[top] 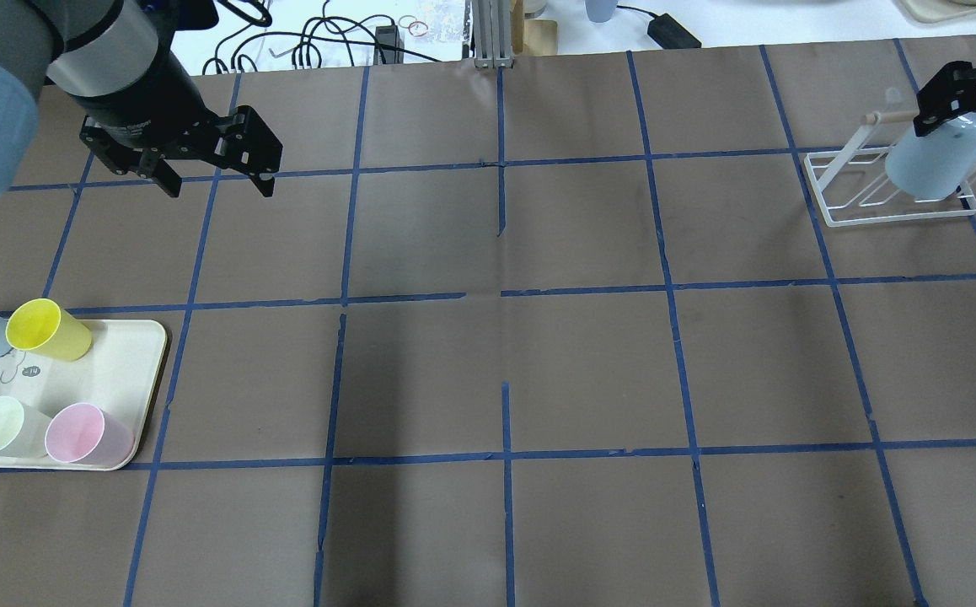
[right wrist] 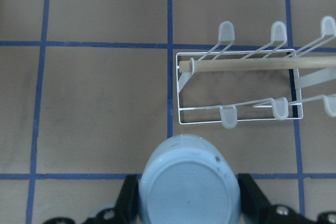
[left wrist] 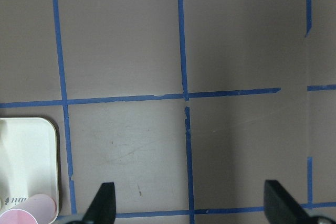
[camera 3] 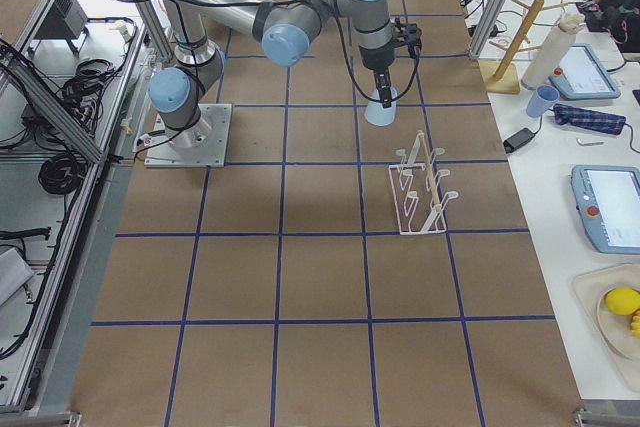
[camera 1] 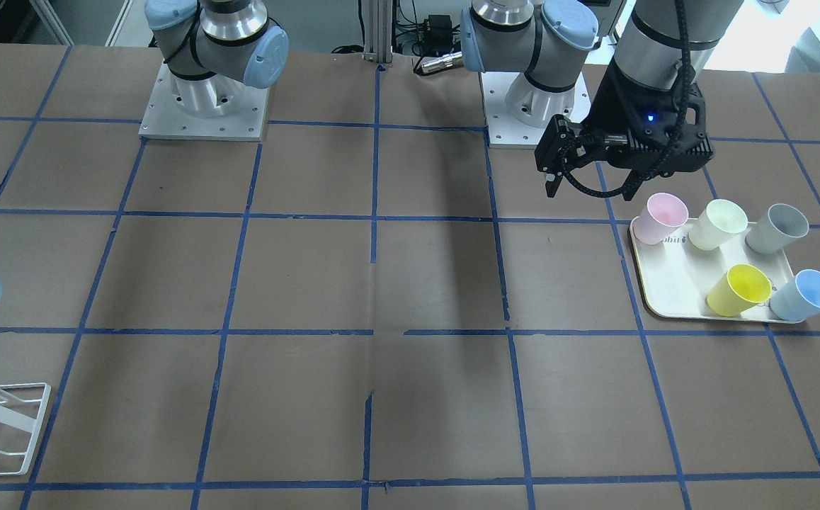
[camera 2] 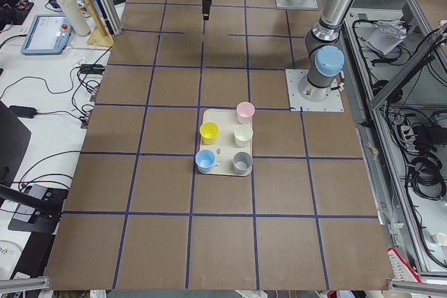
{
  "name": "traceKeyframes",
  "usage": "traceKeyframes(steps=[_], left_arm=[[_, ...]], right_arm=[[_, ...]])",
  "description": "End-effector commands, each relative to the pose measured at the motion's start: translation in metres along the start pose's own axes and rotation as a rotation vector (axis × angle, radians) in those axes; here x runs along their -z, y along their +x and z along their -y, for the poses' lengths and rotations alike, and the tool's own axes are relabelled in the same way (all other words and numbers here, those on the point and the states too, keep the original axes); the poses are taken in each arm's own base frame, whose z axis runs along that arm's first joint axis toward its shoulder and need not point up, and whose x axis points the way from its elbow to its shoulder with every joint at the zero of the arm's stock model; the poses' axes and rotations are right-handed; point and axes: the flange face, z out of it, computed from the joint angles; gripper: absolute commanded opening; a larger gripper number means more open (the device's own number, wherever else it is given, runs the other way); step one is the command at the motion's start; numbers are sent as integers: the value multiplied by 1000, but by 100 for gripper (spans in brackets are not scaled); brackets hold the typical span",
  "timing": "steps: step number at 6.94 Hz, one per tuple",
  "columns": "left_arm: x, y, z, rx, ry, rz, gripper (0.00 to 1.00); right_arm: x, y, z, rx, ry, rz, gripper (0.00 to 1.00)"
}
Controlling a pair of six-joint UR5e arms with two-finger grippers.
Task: Transfer IKEA cup to right arm and place on rack
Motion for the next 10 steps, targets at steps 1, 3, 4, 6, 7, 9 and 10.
traceKeyframes(steps=[1, 3, 4, 6, 7, 9, 10], left_arm=[[13, -6, -4, 4, -15, 6, 100], [16, -12, -2, 11, -18, 4, 100], [11, -10, -7, 10, -43, 9, 100], [12, -3, -13, -7, -46, 4, 100], [13, -3, -20, -4, -55, 7, 100], [8, -4, -15, 3, -59, 4, 100], [8, -4, -15, 6, -60, 7, 100]], right_arm=[[-27, 7, 9, -5, 11, -9, 16], [-29, 24, 4, -21, 6, -14, 16], [-43, 43, 2, -46, -9, -9, 16], [-62, 49, 7, -47, 14, -17, 16], [-69, 51, 9, -46, 21, -19, 16], [-84, 52, 9, -57, 2, -7, 17], [-88, 52, 9, -55, -3, -4, 17]])
